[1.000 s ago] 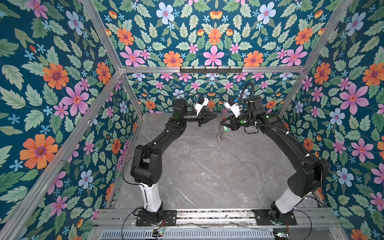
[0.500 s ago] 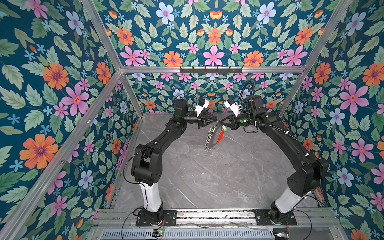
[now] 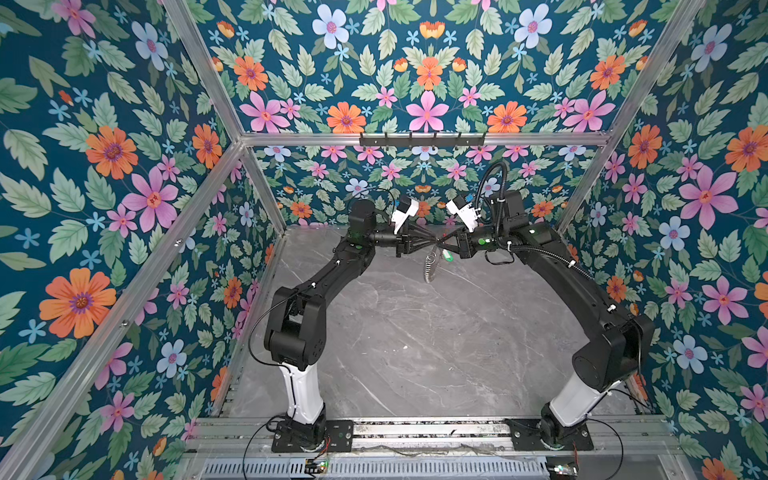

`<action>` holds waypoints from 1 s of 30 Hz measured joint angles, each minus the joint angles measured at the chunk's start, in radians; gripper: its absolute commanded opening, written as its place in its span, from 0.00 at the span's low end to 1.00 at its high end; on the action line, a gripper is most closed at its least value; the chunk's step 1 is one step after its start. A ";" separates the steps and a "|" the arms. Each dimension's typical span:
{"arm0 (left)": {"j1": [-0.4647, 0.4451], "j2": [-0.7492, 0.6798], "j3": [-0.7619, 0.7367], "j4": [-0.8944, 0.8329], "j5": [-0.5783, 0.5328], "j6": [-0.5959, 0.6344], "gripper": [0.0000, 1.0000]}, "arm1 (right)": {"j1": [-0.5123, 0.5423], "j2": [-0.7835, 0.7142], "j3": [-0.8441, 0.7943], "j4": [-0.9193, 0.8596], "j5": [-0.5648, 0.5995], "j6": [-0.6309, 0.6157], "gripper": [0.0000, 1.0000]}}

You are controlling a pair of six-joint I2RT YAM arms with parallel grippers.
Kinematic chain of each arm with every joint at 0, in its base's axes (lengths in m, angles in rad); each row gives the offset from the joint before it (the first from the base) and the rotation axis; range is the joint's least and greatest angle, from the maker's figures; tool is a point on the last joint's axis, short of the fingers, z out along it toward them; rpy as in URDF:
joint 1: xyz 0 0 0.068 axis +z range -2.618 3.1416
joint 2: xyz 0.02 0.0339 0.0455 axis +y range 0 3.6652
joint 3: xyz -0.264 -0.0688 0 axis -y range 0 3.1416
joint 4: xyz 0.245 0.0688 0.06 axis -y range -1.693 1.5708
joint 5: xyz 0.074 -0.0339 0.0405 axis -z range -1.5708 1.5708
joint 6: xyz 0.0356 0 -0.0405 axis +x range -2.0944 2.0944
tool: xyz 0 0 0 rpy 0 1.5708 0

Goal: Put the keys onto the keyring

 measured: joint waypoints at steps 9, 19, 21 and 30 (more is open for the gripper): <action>-0.002 0.008 0.008 0.022 0.038 -0.045 0.00 | 0.000 0.000 0.001 0.000 0.007 -0.005 0.00; -0.003 -0.015 -0.058 0.142 -0.026 -0.125 0.00 | -0.019 -0.028 -0.072 0.077 0.005 0.073 0.36; -0.005 -0.021 -0.092 0.226 -0.061 -0.183 0.00 | -0.047 -0.063 -0.132 0.128 -0.011 0.129 0.38; -0.014 -0.011 -0.156 0.610 -0.200 -0.495 0.00 | -0.143 -0.153 -0.300 0.423 -0.142 0.376 0.41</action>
